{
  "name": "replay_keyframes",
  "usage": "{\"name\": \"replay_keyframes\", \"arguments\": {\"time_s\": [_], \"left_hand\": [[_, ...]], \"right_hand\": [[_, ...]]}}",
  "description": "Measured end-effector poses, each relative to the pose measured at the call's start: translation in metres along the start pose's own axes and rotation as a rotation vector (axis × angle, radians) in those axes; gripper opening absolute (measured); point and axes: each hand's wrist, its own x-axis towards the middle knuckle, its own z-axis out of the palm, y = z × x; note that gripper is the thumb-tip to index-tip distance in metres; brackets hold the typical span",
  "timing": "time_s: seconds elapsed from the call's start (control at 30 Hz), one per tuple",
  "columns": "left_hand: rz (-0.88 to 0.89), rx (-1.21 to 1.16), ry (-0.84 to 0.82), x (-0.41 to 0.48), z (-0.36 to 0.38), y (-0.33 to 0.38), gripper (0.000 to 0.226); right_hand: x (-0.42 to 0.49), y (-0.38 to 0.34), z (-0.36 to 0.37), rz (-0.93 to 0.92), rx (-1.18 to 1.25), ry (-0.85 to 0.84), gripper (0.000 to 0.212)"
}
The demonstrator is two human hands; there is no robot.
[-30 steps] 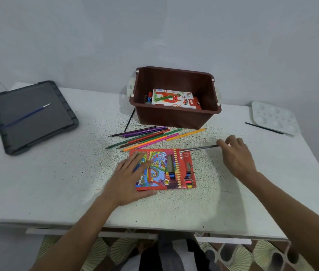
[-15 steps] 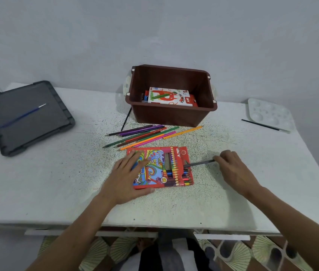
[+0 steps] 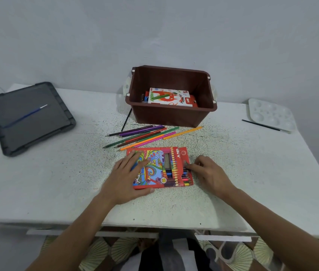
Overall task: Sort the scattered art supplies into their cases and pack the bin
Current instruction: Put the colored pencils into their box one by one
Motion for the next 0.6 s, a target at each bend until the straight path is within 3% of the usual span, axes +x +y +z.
{"name": "replay_keyframes", "arguments": {"time_s": [0.23,0.37,0.6], "left_hand": [[0.004,0.002,0.017,0.000,0.001,0.001,0.095],[-0.002,0.019,0.006,0.000,0.001,0.001,0.095],[0.003,0.013,0.015,0.001,0.000,0.001,0.095]], "right_hand": [[0.000,0.009,0.002,-0.018,0.029,-0.039,0.039],[0.013,0.007,-0.005,0.211,0.232,0.011,0.040],[0.045,0.028,-0.015,0.282,-0.001,-0.044,0.040]]}}
